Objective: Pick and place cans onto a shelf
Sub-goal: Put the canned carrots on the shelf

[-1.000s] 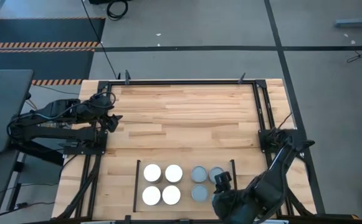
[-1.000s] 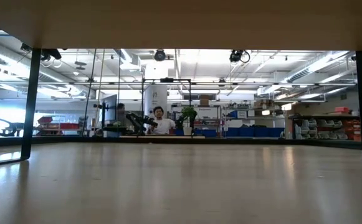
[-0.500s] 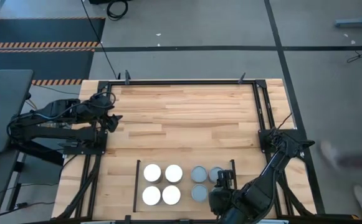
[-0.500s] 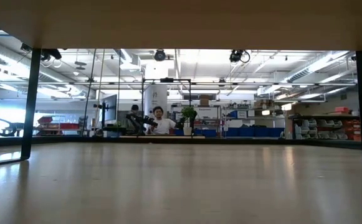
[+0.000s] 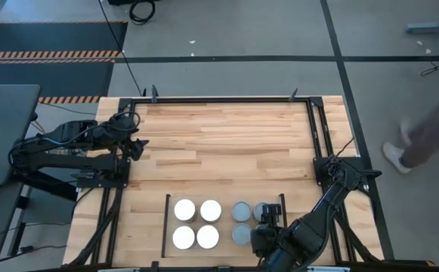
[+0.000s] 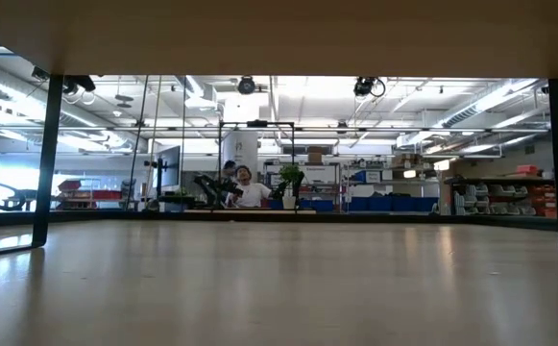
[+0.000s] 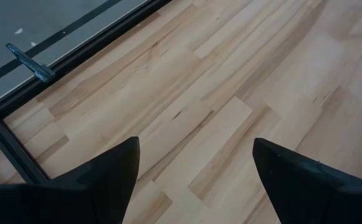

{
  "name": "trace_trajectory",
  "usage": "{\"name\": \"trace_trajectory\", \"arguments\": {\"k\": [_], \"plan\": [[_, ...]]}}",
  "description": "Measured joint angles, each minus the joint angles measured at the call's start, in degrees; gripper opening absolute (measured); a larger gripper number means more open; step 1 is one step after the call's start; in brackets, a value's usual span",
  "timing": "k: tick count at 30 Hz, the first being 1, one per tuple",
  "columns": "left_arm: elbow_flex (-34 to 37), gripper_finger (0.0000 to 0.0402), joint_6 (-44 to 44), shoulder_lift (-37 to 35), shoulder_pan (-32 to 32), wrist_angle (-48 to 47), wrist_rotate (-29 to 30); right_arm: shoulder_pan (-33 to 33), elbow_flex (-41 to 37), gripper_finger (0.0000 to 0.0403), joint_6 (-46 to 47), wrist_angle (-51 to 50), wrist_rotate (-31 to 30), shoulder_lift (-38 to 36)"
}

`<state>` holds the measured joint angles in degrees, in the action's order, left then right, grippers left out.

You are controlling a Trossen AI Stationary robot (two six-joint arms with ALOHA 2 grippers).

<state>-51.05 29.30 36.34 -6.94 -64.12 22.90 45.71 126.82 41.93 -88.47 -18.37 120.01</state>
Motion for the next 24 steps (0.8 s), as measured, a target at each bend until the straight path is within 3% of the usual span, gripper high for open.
{"name": "trace_trajectory", "arguments": {"k": [11,24], "plan": [[0.0,0.0316,0.0,-0.01,0.0,0.0,0.0,0.0,0.0,0.0336,-0.09,0.11,0.0,0.0],[0.02,0.0316,0.01,-0.01,0.0,0.0,0.0,0.02,0.0,0.0337,-0.09,0.07,1.78,-0.02]]}}
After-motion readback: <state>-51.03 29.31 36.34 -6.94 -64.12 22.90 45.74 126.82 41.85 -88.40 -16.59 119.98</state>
